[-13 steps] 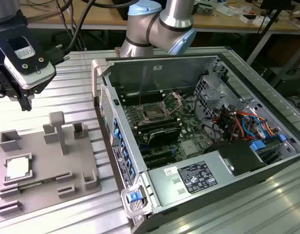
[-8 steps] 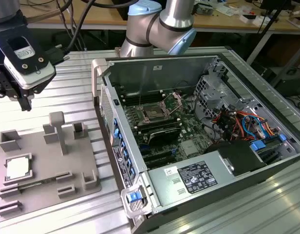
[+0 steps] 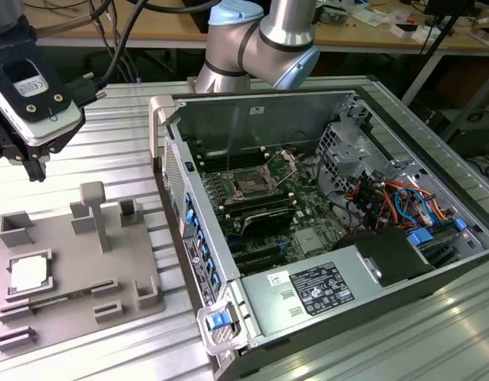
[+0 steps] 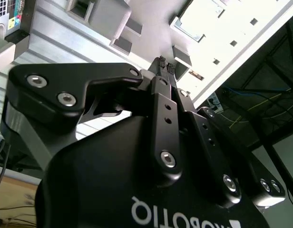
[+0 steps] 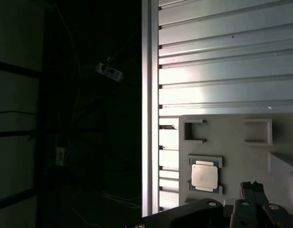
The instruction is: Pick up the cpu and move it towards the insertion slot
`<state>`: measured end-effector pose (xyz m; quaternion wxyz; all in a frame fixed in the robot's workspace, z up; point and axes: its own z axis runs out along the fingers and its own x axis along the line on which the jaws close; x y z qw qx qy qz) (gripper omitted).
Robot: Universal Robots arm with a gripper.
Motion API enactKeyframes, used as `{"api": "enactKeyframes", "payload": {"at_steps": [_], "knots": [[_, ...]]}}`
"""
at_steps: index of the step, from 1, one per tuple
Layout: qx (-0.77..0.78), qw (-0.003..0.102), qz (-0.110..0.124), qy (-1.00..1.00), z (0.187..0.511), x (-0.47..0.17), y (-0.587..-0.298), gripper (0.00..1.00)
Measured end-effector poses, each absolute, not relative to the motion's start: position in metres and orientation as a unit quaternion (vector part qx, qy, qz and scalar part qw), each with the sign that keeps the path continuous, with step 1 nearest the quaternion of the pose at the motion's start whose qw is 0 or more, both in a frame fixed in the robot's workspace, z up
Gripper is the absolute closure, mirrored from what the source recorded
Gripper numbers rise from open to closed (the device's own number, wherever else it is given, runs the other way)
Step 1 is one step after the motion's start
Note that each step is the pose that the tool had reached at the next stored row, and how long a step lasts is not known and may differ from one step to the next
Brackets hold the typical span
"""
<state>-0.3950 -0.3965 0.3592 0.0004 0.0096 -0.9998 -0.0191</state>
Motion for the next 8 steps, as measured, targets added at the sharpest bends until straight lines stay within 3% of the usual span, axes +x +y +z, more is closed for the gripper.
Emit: {"api": "enactKeyframes", "payload": {"at_steps": [8], "knots": [[0.01,0.0,-0.019,-1.0,0.3591,-0.3992,-0.3965,0.89]]}}
